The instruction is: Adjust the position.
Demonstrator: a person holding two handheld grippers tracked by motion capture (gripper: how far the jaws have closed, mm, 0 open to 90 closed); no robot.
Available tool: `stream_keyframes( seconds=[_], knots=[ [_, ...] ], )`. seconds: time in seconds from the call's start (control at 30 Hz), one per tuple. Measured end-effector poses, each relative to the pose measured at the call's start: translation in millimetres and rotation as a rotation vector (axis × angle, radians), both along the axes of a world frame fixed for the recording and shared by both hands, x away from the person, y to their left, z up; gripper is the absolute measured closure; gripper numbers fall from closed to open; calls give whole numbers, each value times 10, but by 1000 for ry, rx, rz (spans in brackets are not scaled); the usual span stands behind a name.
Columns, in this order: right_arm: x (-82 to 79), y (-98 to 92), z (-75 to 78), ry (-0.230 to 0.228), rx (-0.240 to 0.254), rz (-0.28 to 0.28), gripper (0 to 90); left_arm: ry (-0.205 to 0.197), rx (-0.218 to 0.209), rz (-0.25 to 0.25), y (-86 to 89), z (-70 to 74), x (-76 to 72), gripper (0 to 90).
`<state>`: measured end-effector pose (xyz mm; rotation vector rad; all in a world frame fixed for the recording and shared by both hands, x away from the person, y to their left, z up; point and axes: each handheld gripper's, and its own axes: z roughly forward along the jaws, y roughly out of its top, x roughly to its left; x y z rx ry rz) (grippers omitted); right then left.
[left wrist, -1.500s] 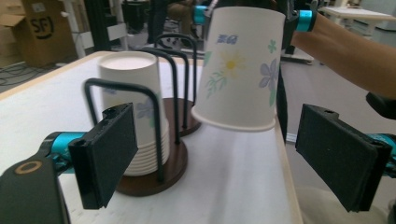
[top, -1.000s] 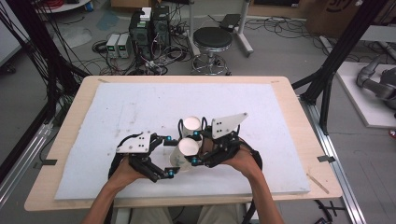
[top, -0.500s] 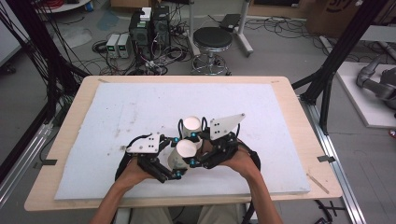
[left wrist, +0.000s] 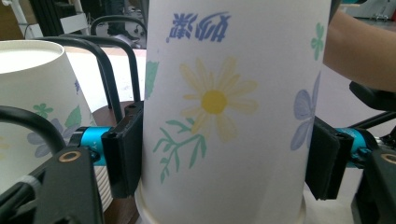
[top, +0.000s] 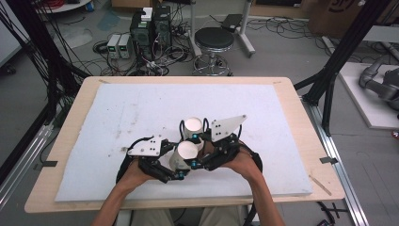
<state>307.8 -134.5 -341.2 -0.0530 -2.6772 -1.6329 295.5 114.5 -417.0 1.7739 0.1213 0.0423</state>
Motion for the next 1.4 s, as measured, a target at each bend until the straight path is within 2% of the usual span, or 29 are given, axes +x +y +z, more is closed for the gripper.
stream_keyframes(
  seconds=[0.1, 0.17, 0.2, 0.3, 0.5, 0.57, 0.6, 0.63, 0.67, 0.8, 0.83, 0.87, 0.97, 1.03, 1.07, 1.17, 1.2, 1.27, 1.33, 1.4],
  knots=[
    [-2, 3, -2, -4, -3, -2, 365, -4, 1, 4, 5, -2, -4, 274],
    [-9, 11, -10, 9, 0, -1, 204, -9, 12, 12, 16, -5, -6, 275],
    [-7, 16, -14, 9, 7, -14, 162, -6, 10, 12, 17, -7, -8, 275],
    [-2, 6, -16, 22, 11, -36, 158, -7, 13, 12, 24, -5, -15, 274],
    [-7, -3, -17, 18, 6, -42, 157, -9, 22, 21, 50, 0, -15, 274],
    [-7, -2, -18, 10, 2, -41, 157, -7, 36, 23, 65, 6, -22, 274],
    [-17, -1, -17, 6, -18, -50, 157, -6, 66, 30, 80, 19, -32, 274],
    [-22, 2, -16, 2, -30, -52, 157, -6, 66, 30, 80, 19, -32, 274],
    [-22, 4, -18, -6, -37, -47, 157, -9, 120, 30, 105, 49, -41, 275],
    [-47, 14, -22, -13, -102, -49, 158, 8, 241, 26, 149, 130, -49, 277],
    [-51, 19, -23, -15, -121, -46, 158, 8, 241, 26, 149, 130, -49, 276],
    [-52, 30, -22, -17, -140, -39, 158, 7, 319, 16, 157, 169, -50, 276],
    [-68, 66, 7, -35, -212, -32, 158, 0, 411, 3, 157, 211, -52, 276],
    [-75, 98, 34, -38, -253, -17, 158, -1, 455, -2, 160, 232, -51, 276],
    [-75, 98, 34, -38, -253, -17, 158, -1, 455, -2, 160, 232, -51, 276],
    [-87, 158, 86, -57, -342, -6, 158, -11, 534, -11, 165, 274, -47, 275],
    [-90, 169, 97, -57, -362, -4, 158, -11, 534, -11, 165, 274, -47, 276],
    [-93, 189, 113, -62, -391, 4, 158, -12, 569, -16, 172, 311, -48, 276],
    [-97, 197, 119, -62, -402, 4, 158, -11, 578, -16, 173, 320, -47, 276],
    [-96, 219, 133, -69, -439, 9, 158, -8, 621, -22, 172, 342, -47, 276]
  ],
)
